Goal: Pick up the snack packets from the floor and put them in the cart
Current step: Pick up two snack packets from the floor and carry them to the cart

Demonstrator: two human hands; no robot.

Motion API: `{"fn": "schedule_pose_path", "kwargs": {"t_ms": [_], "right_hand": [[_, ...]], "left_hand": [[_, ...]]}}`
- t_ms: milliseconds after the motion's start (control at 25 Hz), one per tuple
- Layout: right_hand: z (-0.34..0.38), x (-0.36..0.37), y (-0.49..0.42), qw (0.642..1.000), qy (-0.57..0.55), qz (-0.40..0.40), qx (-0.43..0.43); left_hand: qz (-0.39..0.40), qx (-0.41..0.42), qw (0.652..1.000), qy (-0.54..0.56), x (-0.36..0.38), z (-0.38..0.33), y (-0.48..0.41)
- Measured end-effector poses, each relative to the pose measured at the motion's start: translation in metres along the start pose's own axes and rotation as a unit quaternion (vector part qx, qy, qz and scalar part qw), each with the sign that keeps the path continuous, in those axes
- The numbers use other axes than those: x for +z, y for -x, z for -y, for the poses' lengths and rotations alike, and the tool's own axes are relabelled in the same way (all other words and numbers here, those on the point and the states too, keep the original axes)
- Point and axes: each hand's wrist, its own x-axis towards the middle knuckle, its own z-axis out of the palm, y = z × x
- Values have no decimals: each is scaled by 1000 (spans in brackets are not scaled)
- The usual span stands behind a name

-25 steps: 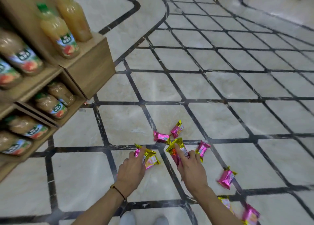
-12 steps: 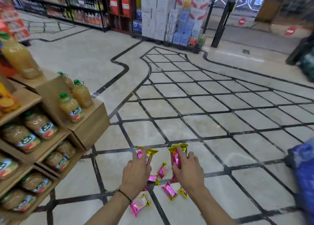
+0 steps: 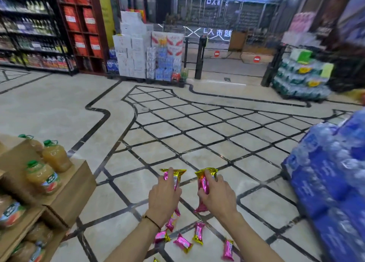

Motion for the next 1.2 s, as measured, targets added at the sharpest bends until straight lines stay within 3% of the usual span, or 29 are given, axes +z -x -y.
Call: {"fn": "schedule_pose_path", "kwargs": {"t_ms": [280,560,880,1040,1200], "right_hand": [[-38,-60,75,989,30,-80,123],[-122,-102,220,947,57,-126,290],[-198,-129,440,863,72,-158,475],[-221,-143,572,812,74,-200,543],[-227,-154,709,771,83,-189,603]], "left_hand": [[53,137,989,21,-11,-65,25],[106,299,945,72,16,-164,114],[186,464,859,108,52,-276,294],[219,532,811,105,68,-318,419],[246,581,766,123,69,-353,556]]}}
